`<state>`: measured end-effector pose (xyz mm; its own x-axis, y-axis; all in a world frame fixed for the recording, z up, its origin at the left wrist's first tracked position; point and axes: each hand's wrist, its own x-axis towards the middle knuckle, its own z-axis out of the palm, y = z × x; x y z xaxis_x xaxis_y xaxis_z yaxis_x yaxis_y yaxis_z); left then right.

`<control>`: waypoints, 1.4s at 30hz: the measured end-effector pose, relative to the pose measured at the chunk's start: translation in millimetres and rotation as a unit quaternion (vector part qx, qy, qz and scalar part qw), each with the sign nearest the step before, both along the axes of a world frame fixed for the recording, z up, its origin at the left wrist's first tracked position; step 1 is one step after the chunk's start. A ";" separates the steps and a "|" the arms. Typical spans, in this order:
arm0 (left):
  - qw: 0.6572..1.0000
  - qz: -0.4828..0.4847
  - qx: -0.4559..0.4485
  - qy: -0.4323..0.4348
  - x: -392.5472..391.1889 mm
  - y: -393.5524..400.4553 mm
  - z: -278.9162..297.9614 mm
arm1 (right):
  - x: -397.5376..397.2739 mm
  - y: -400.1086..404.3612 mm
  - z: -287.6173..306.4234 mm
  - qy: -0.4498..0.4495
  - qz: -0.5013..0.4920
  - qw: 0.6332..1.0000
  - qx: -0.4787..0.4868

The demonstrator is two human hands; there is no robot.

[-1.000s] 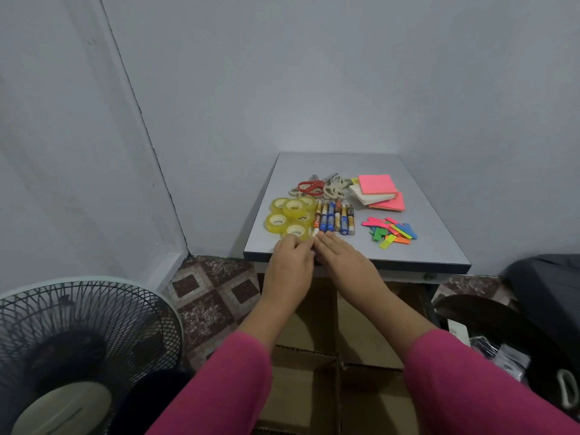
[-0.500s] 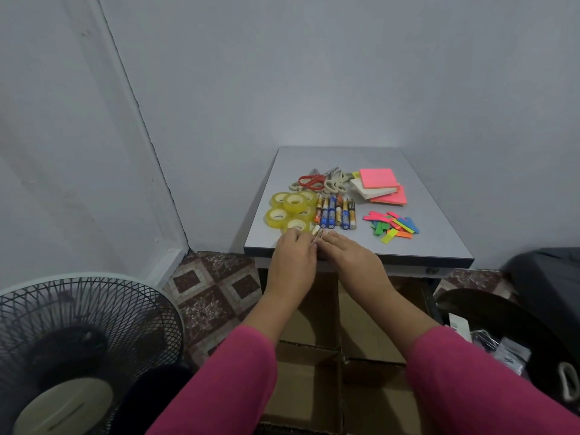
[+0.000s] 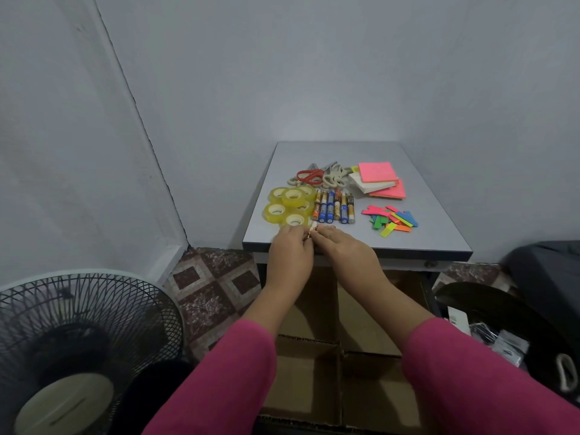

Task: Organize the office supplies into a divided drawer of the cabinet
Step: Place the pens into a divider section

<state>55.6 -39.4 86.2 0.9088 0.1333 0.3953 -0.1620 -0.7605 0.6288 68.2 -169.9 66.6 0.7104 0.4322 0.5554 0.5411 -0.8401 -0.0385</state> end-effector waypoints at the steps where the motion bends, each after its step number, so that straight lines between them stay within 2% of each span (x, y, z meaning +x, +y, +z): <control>1: 1.000 -0.001 -0.002 0.002 0.2 -0.1 0.1 | 0.1 -0.2 0.1 -0.004 0.001 1.000 -0.001; 16: 1.000 -0.001 -0.032 -0.001 -7.5 0.1 5.4 | 9.5 -7.8 -8.4 0.012 0.037 0.999 0.000; 29: 1.000 -0.002 -0.030 0.000 -6.9 0.7 4.1 | 2.3 -9.2 -5.8 -0.061 0.054 0.997 0.000; 37: 0.999 -0.006 -0.032 -0.001 -5.9 2.6 5.0 | 4.9 -0.9 -3.6 -0.017 0.016 1.000 -0.005; 42: 0.999 0.001 -0.052 0.001 -5.1 4.1 3.0 | 2.0 -1.1 -0.7 -0.027 0.039 0.999 0.010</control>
<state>50.5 -35.3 89.2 0.9090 0.1752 0.3781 -0.1598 -0.6915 0.7045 70.2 -171.0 65.9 0.6430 0.4743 0.6014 0.6070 -0.7944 -0.0225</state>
